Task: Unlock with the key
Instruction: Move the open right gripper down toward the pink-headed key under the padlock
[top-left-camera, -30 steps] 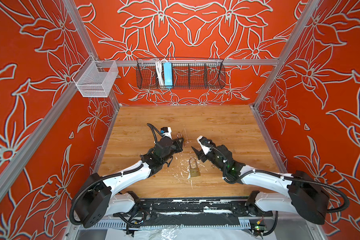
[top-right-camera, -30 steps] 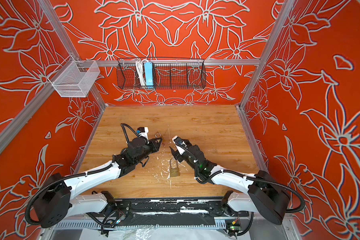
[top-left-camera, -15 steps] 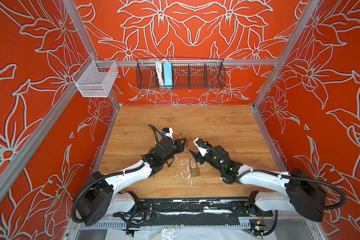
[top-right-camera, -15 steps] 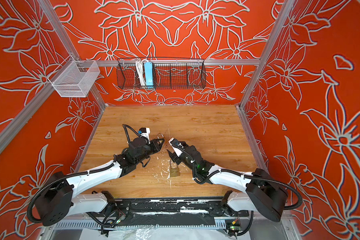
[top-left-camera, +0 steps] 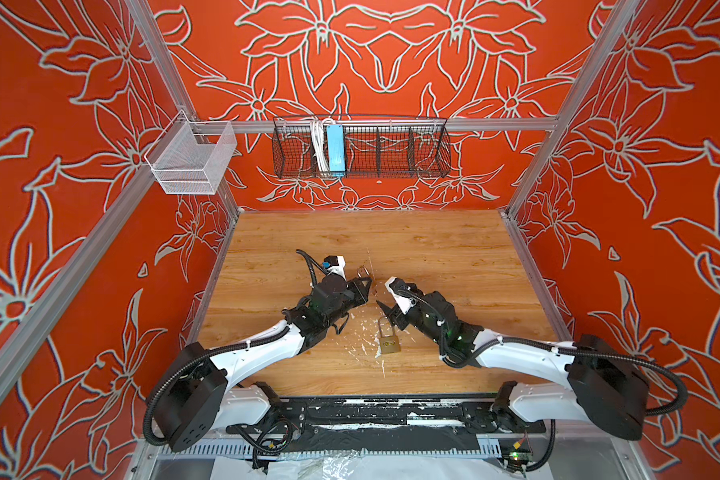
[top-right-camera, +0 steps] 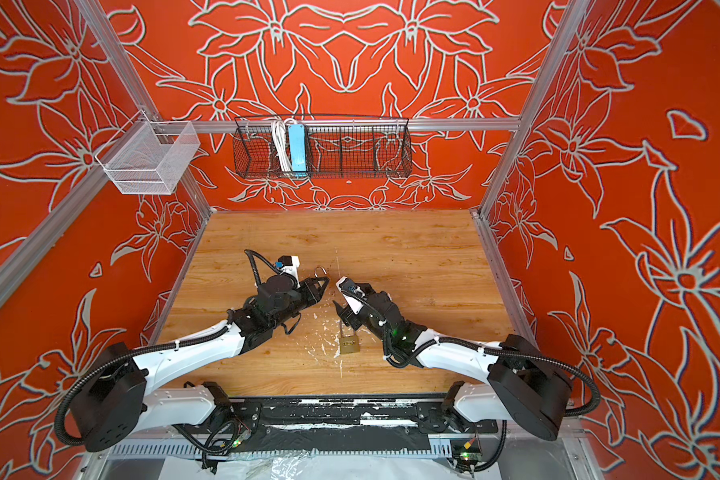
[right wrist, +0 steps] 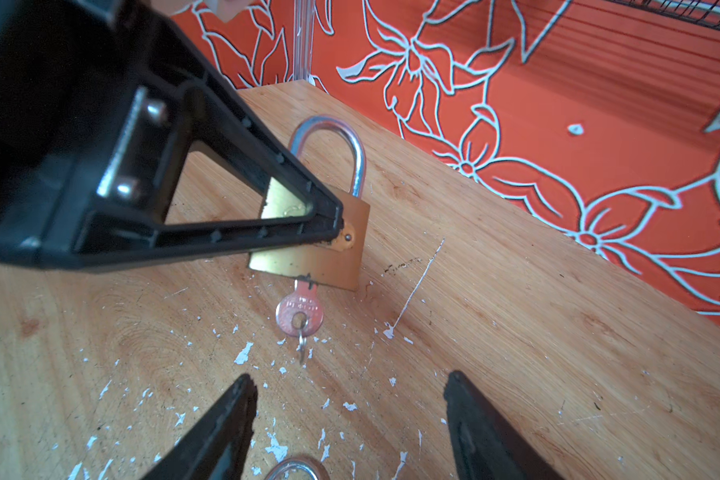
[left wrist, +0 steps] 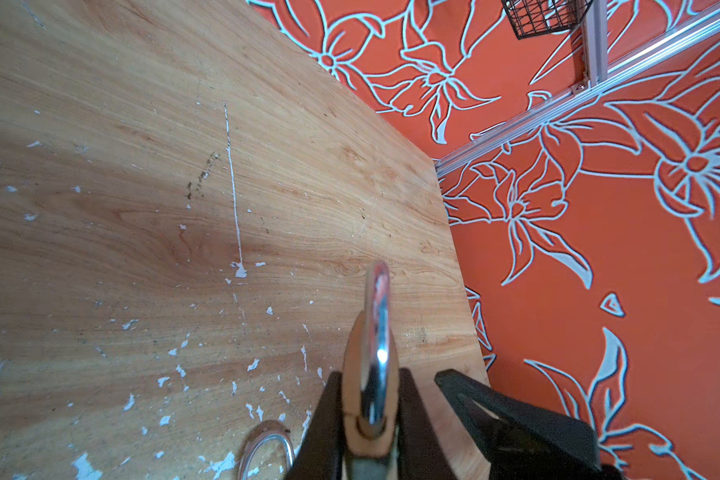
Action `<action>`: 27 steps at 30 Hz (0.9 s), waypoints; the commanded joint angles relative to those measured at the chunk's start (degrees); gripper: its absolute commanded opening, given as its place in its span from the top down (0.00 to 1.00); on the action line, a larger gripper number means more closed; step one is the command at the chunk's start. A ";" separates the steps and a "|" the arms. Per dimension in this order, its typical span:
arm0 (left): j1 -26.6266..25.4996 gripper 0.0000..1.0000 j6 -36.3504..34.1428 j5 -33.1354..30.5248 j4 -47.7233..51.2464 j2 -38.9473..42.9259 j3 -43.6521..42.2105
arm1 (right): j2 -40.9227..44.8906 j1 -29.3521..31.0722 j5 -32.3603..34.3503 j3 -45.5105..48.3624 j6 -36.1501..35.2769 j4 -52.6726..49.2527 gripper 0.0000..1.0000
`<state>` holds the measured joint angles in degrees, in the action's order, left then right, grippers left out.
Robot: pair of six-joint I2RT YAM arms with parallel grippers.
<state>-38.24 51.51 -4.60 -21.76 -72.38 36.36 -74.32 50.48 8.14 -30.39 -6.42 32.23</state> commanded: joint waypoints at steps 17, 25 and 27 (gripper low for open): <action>-0.26 1.00 0.39 -3.22 -2.13 0.73 1.17 | -0.23 1.46 1.42 -1.11 -1.93 1.36 0.19; -0.50 1.00 2.19 -1.08 -3.67 2.23 0.39 | -0.30 1.47 2.34 -1.38 -0.92 1.22 0.15; -0.94 1.00 1.94 -1.07 -3.82 2.10 0.51 | -0.86 1.46 0.72 -1.81 -1.11 0.93 0.15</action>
<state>-38.39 52.62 -6.24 -21.52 -72.14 36.36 -74.37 51.51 10.15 -30.39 -7.09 32.69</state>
